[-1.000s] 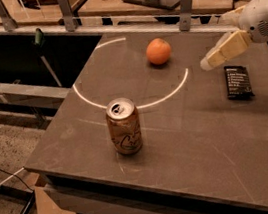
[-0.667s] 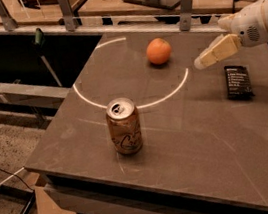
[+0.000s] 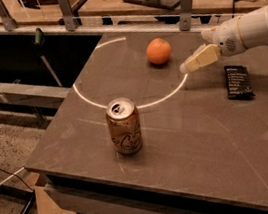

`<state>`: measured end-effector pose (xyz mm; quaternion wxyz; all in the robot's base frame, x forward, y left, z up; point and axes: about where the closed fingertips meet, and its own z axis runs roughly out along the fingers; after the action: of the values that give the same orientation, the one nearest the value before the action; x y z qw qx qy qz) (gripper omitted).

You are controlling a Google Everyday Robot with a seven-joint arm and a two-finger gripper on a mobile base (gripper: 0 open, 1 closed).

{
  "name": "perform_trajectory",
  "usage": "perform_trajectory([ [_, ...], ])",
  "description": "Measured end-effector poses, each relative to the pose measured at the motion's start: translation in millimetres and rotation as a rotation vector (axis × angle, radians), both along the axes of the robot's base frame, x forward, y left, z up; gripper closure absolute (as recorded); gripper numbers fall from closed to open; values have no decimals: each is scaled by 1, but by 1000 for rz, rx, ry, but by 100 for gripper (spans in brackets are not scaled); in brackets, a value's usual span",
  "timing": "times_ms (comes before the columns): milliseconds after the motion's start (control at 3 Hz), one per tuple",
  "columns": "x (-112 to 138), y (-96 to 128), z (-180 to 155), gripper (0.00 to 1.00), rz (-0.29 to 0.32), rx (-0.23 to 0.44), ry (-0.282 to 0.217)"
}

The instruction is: Move orange near orange can

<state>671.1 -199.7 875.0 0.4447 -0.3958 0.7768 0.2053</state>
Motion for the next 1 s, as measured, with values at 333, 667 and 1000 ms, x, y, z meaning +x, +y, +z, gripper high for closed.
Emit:
perform_trajectory([
  [333,18,18,-11,0,12,10,-18],
  [667,39,34,-14,0,16,17,-46],
  [1000,55,46,-18,0,24,23,-58],
])
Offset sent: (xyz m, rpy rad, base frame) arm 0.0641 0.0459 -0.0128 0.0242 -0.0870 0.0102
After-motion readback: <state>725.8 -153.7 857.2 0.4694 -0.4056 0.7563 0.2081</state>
